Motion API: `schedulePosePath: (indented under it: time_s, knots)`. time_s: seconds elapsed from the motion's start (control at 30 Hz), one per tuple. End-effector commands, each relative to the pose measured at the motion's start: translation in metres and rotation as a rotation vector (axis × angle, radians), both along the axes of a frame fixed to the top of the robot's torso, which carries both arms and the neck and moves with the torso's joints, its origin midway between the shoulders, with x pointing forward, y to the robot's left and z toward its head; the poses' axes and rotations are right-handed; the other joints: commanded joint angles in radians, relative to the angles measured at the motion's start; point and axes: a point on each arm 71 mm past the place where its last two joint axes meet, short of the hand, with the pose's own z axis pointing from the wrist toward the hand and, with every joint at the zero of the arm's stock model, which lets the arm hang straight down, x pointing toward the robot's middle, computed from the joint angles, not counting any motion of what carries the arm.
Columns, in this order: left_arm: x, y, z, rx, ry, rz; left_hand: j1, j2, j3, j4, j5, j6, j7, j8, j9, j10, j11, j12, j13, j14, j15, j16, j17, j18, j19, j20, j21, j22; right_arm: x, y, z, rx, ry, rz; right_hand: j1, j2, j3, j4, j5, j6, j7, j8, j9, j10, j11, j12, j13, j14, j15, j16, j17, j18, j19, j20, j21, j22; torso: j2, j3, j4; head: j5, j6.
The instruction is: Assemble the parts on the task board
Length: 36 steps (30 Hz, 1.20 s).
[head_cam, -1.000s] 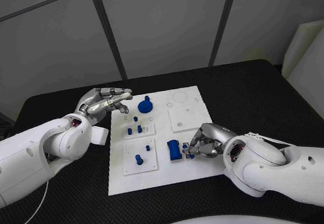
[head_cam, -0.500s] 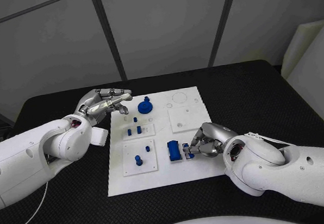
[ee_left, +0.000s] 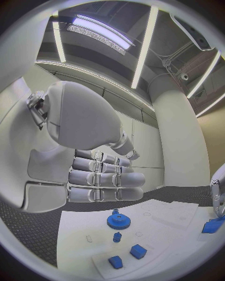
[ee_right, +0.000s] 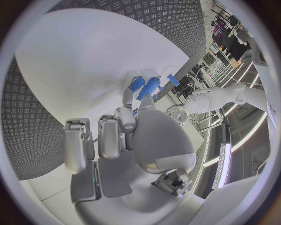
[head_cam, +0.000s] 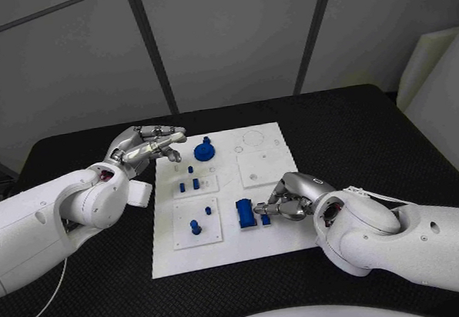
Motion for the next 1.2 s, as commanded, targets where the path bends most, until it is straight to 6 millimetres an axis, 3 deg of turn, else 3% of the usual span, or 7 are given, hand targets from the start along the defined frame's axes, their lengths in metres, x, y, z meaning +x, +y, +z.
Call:
schedulePosePath:
  time_s: [0.03, 0.33, 0.43, 0.57, 0.77, 1.03, 1.2]
  knots:
    - [0.0, -0.001, 0.001, -0.007, -0.002, -0.007, 0.004, 0.005, -0.002, -0.005, -0.003, 0.001, -0.001, -0.006, 0.001, -0.005, 0.002, -0.004, 0.001, 0.005, 0.004, -0.007, -0.001, -0.012, 0.005, -0.002, -0.007, -0.001, 0.001, -0.001, 0.001, -0.011, -0.01, -0.006, -0.015, 0.0, -0.006, 0.0, -0.036, 0.002, 0.005, -0.004, 0.007, 0.005, 0.002, 0.003, 0.0, 0.057, -0.004, 0.003, 0.002, -0.007, 0.104, -0.008, 0.003, 0.263, -0.001, -0.0003, 0.0004, 0.0, 0.0]
    - [0.0, 0.0, 0.001, -0.005, 0.0, -0.004, 0.004, 0.005, -0.002, -0.005, -0.003, 0.001, -0.001, -0.006, 0.001, -0.005, 0.002, -0.004, 0.001, 0.005, 0.004, -0.007, -0.001, -0.012, 0.005, -0.002, -0.007, -0.001, -0.001, -0.004, 0.002, -0.012, -0.012, 0.013, 0.018, -0.018, 0.003, -0.011, -0.061, 0.001, 0.004, -0.006, 0.021, 0.006, 0.001, 0.007, 0.004, 0.057, -0.005, 0.004, 0.004, -0.007, 0.104, -0.008, 0.003, 0.263, -0.001, 0.0007, 0.0001, 0.003, 0.002]
    - [0.0, 0.001, 0.001, -0.004, 0.0, -0.003, 0.004, 0.005, -0.002, -0.005, -0.003, 0.001, -0.001, -0.006, 0.001, -0.005, 0.002, -0.004, 0.001, 0.005, 0.004, -0.007, -0.001, -0.012, 0.005, -0.002, -0.007, -0.001, -0.003, -0.006, 0.004, -0.009, -0.015, 0.034, 0.052, -0.033, 0.01, -0.025, -0.082, 0.002, 0.003, -0.006, 0.03, 0.006, 0.0, 0.009, 0.006, 0.058, -0.006, 0.005, 0.006, -0.007, 0.104, -0.009, 0.003, 0.263, -0.003, 0.0022, 0.0011, 0.003, 0.005]
    - [0.0, 0.002, 0.001, -0.002, 0.001, 0.0, 0.004, 0.005, -0.002, -0.005, -0.003, 0.001, -0.001, -0.006, 0.001, -0.005, 0.002, -0.004, 0.001, 0.005, 0.004, -0.007, -0.001, -0.012, 0.005, -0.002, -0.007, -0.001, -0.004, -0.007, 0.004, -0.009, -0.016, 0.052, 0.085, -0.041, 0.019, -0.043, -0.117, 0.002, 0.003, -0.007, 0.038, 0.007, 0.0, 0.012, 0.008, 0.058, -0.006, 0.006, 0.008, -0.007, 0.104, -0.009, 0.003, 0.263, -0.002, 0.001, -0.001, 0.006, 0.008]
    - [0.0, 0.003, -0.001, -0.002, 0.003, 0.001, 0.004, 0.005, -0.002, -0.005, -0.003, 0.001, -0.001, -0.006, 0.001, -0.005, 0.002, -0.004, 0.001, 0.005, 0.004, -0.007, -0.001, -0.012, 0.005, -0.002, -0.007, -0.001, -0.001, -0.006, 0.001, -0.012, -0.014, 0.056, 0.115, -0.042, 0.028, -0.064, -0.126, 0.003, 0.002, -0.008, 0.046, 0.007, -0.001, 0.013, 0.01, 0.058, -0.006, 0.007, 0.01, -0.007, 0.104, -0.01, 0.003, 0.263, -0.003, 0.0024, -0.0007, 0.006, 0.011]
    - [0.0, 0.004, -0.003, -0.001, 0.007, 0.002, 0.004, 0.005, -0.002, -0.005, -0.003, 0.001, -0.001, -0.006, 0.001, -0.005, 0.002, -0.004, 0.001, 0.005, 0.004, -0.007, -0.001, -0.012, 0.005, -0.002, -0.007, -0.001, 0.003, -0.005, -0.003, -0.022, -0.007, 0.052, 0.127, -0.039, 0.031, -0.073, -0.126, 0.004, 0.001, -0.008, 0.05, 0.008, -0.002, 0.017, 0.013, 0.058, -0.007, 0.007, 0.011, -0.007, 0.104, -0.01, 0.003, 0.263, -0.001, -0.0013, 0.0019, 0.003, 0.014]
    - [-0.001, 0.004, -0.003, -0.001, 0.008, 0.002, 0.004, 0.005, -0.002, -0.005, -0.003, 0.001, -0.001, -0.006, 0.001, -0.005, 0.002, -0.004, 0.001, 0.005, 0.004, -0.007, -0.001, -0.012, 0.005, -0.002, -0.007, -0.001, 0.006, -0.006, -0.005, -0.033, -0.014, 0.042, 0.141, -0.034, 0.036, -0.084, -0.125, 0.005, -0.001, -0.009, 0.053, 0.009, -0.003, 0.02, 0.015, 0.058, -0.008, 0.008, 0.012, -0.007, 0.104, -0.01, 0.003, 0.263, 0.0, -0.0011, 0.0017, 0.005, 0.014]
